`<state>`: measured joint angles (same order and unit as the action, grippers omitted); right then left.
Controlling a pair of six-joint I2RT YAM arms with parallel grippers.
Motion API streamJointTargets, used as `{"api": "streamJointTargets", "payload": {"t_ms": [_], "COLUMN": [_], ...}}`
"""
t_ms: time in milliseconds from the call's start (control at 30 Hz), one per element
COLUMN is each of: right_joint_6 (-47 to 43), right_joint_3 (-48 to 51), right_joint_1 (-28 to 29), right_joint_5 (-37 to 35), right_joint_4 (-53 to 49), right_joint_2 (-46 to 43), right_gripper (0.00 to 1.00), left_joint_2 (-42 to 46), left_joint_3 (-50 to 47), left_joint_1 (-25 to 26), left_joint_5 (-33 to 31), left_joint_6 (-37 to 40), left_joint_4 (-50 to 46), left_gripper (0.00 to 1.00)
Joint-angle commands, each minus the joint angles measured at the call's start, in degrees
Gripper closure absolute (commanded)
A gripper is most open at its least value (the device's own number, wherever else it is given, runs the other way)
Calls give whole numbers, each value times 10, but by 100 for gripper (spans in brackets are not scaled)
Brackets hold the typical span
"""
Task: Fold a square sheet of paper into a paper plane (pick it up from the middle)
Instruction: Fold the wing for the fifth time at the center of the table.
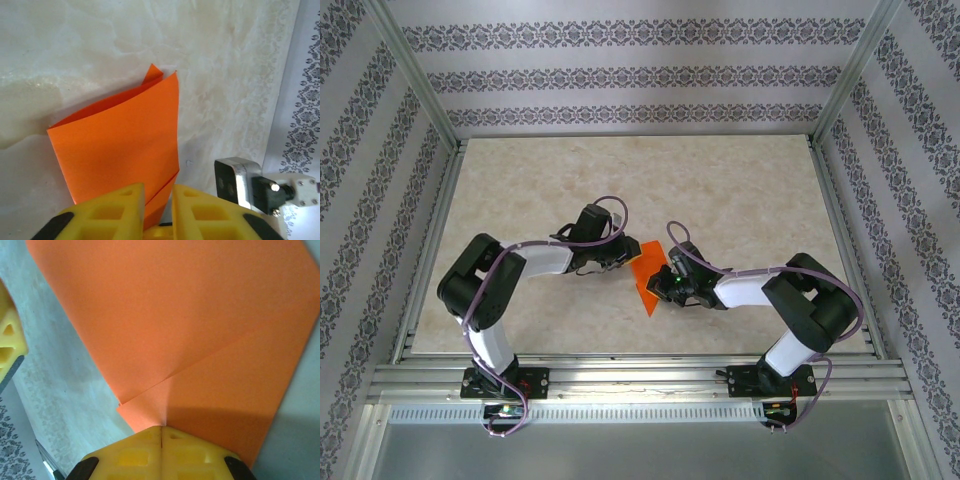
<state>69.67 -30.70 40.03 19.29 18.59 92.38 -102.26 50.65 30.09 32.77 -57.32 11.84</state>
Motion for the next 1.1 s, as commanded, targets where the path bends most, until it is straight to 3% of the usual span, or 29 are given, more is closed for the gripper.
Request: {"api": "streamJointTargets", "payload": {"t_ms": [0,233,333,400,533,633,767,1067], "right_joint_6": [23,32,19,-11,-47,-65,-78,-77], "right_joint_3": [16,19,22,20,36,47,37,-4], "right_joint_1": [9,8,7,-4,-58,-113,-154,-151], "right_joint_5": [-22,-16,-21,-34,-37,7,65,101], "right_joint_4": [8,24,23,-10,-60,-72,-69,-37], "right_joint_2": [-6,-7,-24,-54,-116,-134,-113,-49], "right_gripper": [94,90,85,77,73,71,69,68], "left_joint_2": [-14,-55,-60,-62,-64,-64,-67,-64], "left_joint_3": [14,20,15,12,1,-7,-6,5], "left_joint_1": [11,12,12,12,12,12,14,16], "left_joint_5": [-2,-2,-3,-13,-14,-13,1,1], "left_joint_6": [-10,-13,-6,5,13,16,30,57], "left_joint_4": [26,34,31,10,2,5,9,-21], "left_gripper": [80,84,84,87,89,89,90,90]}}
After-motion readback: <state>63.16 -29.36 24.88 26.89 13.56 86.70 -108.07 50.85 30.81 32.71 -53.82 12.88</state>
